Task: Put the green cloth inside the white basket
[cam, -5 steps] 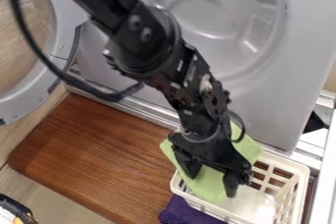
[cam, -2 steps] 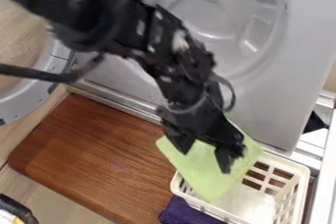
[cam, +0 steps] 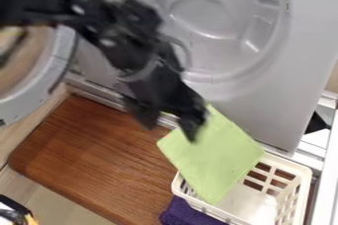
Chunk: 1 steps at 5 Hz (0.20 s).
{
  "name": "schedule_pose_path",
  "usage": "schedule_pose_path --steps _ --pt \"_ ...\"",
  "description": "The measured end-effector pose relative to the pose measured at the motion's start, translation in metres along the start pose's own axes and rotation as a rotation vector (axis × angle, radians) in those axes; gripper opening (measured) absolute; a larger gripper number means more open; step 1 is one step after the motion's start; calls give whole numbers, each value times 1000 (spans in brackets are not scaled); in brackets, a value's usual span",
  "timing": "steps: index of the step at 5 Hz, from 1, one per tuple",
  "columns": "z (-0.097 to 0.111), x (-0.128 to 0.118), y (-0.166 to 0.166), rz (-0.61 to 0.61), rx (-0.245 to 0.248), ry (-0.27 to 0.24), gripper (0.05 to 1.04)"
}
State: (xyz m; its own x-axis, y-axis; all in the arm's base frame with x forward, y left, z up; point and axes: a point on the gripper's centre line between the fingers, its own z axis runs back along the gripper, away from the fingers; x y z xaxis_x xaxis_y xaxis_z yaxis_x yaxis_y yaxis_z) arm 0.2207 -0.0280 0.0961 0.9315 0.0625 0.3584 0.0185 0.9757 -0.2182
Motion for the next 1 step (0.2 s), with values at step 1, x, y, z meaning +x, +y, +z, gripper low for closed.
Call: schedule_pose_path --steps 1 --pt "5 -5 18 45 21 41 1000"
